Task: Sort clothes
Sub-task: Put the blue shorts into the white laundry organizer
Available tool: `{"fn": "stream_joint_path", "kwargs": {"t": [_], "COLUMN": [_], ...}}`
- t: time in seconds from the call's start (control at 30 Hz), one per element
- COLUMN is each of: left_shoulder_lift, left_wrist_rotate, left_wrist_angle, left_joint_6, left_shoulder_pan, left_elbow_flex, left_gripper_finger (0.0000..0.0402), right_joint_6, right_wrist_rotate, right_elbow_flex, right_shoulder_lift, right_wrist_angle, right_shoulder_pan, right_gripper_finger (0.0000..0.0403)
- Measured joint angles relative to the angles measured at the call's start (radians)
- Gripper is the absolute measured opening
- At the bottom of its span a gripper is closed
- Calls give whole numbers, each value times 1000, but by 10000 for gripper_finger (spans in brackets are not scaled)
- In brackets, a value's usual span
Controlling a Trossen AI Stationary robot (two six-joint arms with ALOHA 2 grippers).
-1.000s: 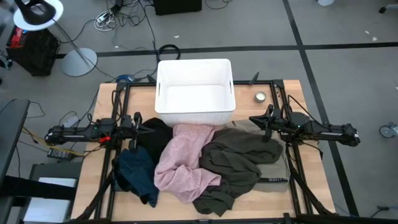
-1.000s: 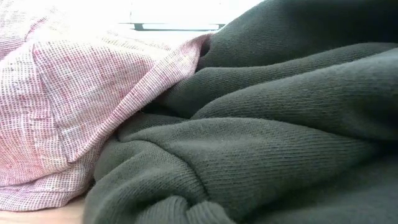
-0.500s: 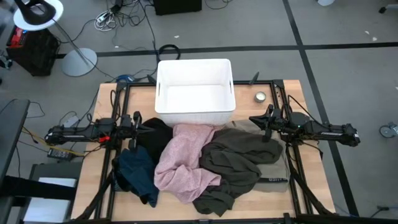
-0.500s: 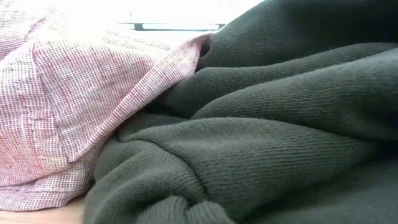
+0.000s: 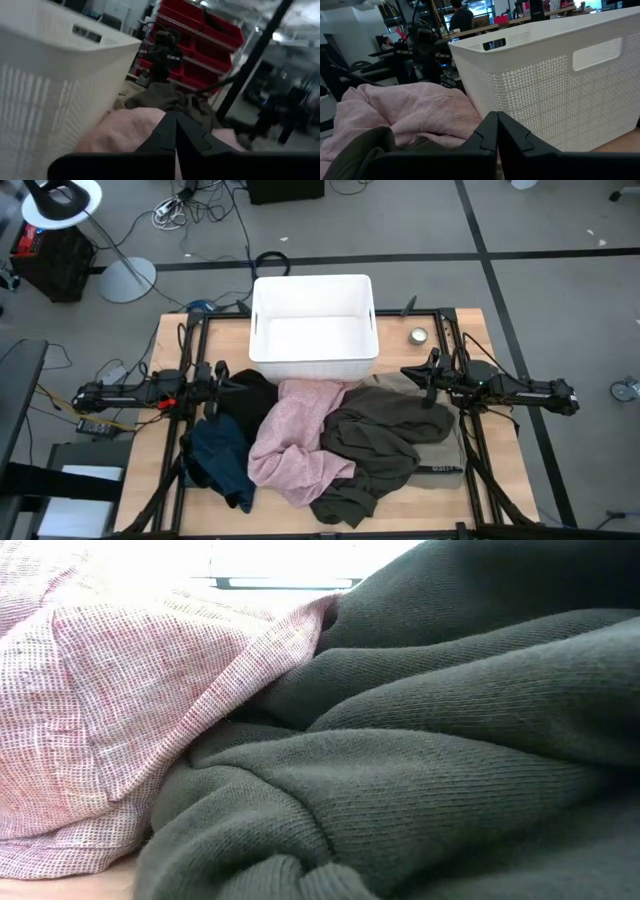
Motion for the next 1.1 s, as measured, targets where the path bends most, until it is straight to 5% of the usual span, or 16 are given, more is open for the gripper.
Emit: {"fn": "stream_joint_path", "kwargs": {"t": [0.27, 0.6, 1.1], "left_shoulder_lift": [6, 58, 428], "left_wrist_rotate": [37, 68, 142], "left_wrist_angle": [-110, -709, -1177], "left_joint_6": [-128, -98, -15], "left_shoulder_pan": [0, -1, -1], "left_elbow_flex": [92, 534, 1010], "left_gripper_finger": [6, 3, 0], "right_joint_6": [0, 0, 0], "right_wrist_rotate": [0, 0, 0], "right_elbow_flex": [0, 0, 0], "right_shoulder_lift": [0, 0, 0], "right_wrist_angle": [0, 0, 0], "right_shoulder_pan": [0, 0, 0], "right_gripper_finger": [7, 7, 7]}}
